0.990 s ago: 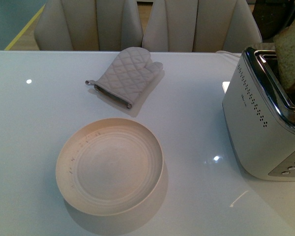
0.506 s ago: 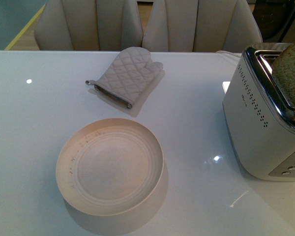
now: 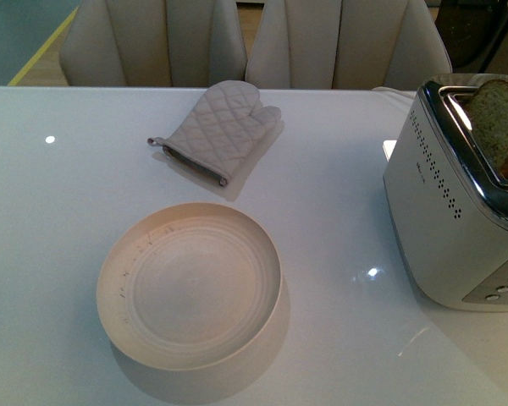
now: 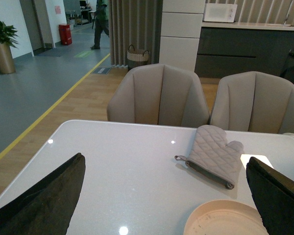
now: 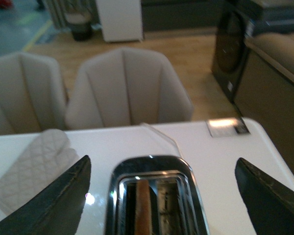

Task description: Put bread into toaster

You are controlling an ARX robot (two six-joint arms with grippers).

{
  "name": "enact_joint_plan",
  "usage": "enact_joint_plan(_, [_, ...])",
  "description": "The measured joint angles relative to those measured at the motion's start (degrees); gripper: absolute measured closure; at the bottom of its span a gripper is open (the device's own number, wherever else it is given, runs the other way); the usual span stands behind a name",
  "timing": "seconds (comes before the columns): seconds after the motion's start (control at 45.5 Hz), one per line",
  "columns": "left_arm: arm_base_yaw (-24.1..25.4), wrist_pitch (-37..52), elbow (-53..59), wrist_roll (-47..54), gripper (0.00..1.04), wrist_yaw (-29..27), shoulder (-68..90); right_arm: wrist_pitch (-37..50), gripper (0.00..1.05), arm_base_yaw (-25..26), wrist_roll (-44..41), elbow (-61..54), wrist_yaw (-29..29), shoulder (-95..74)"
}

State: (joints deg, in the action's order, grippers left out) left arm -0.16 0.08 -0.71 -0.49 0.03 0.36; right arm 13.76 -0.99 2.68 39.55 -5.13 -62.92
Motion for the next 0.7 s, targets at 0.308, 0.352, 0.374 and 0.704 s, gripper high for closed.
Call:
enact_joint_plan(0.308, [0.0,0.0,0.0,0.0,0.07,0.0,0.0,21.2,0.78,0.9,-2.1,-21.1,5.0,9.2])
enact_joint_plan(0.352, [0.0,0.0,0.0,0.0,0.07,0.0,0.0,21.4,0.87,0.9,-2.2,-23.0,5.0,10.5])
enact_joint_plan(0.374, [0.0,0.0,0.0,0.0,0.07,0.0,0.0,21.5,0.92,0.9,-2.2,-24.0,5.0,11.3])
enact_joint_plan(0.704, [0.0,0.0,0.0,0.0,0.07,0.0,0.0,19.2,1.03,0.9,-2.4,-32.9,5.0,22.8])
